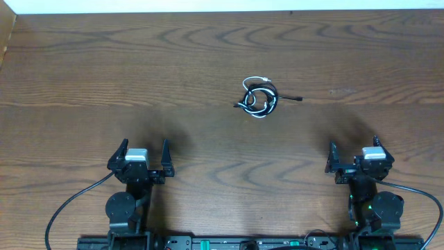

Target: Untangle cables

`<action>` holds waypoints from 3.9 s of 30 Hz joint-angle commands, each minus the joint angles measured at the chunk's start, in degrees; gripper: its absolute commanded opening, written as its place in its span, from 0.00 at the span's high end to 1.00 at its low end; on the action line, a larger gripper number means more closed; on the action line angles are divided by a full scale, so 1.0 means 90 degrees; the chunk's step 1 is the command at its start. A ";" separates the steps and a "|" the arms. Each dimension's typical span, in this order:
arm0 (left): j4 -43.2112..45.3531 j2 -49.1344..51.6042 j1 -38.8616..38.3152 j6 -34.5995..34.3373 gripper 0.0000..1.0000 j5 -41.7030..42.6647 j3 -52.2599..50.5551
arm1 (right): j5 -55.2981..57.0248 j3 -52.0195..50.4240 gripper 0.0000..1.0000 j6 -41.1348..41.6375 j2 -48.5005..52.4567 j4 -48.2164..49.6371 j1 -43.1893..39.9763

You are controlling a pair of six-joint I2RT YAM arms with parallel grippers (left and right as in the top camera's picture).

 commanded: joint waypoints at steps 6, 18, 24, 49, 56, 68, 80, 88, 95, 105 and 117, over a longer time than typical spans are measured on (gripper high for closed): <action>-0.0175 0.0012 0.0012 -0.0007 0.01 0.0051 -0.0075 | 0.0049 -0.0010 0.01 -0.0007 0.0015 -0.0029 -0.0019; -0.0357 0.0017 0.0015 -0.0002 0.01 0.0500 0.0495 | 0.0049 -0.0010 0.01 -0.0007 0.0015 -0.0029 -0.0019; -0.0954 0.0457 0.0015 0.0022 0.01 0.0806 0.1275 | 0.0049 -0.0010 0.01 -0.0007 0.0015 -0.0029 -0.0019; -0.4330 0.6229 0.0010 0.0138 0.01 0.3381 0.6441 | 0.0046 -0.0007 0.01 -0.0032 0.0019 -0.0029 -0.0019; -0.4087 0.6756 0.0010 0.0136 0.01 0.3640 0.6462 | -0.0333 -0.0007 0.01 0.0265 0.0063 -0.0005 -0.0015; -0.3874 0.6773 0.0010 0.0134 0.01 0.3638 0.6462 | -0.1324 0.0131 0.01 0.0282 0.0860 0.0039 -0.0015; -0.3774 0.6863 0.0010 -0.0369 0.01 0.3053 0.6467 | -0.2035 0.3116 0.01 0.0270 0.3232 -0.0967 -0.0015; -0.4165 0.7106 0.0007 -0.0877 0.01 0.2645 0.6904 | -0.2392 0.5807 0.01 0.0255 0.4988 -0.3048 -0.0015; -0.5272 0.8417 -0.0962 -0.1020 0.01 0.1399 0.8471 | -0.3089 0.7295 0.01 0.0255 0.6251 -0.4092 -0.0015; -0.4852 1.0341 -0.2089 -0.2040 0.01 0.1489 0.8663 | -0.3276 0.7276 0.02 0.0663 0.7028 -0.4337 -0.0012; -0.3050 1.2213 -0.2990 -0.4862 0.29 0.1460 0.8663 | -0.3138 0.7276 0.29 0.1027 0.7492 -0.4539 -0.0012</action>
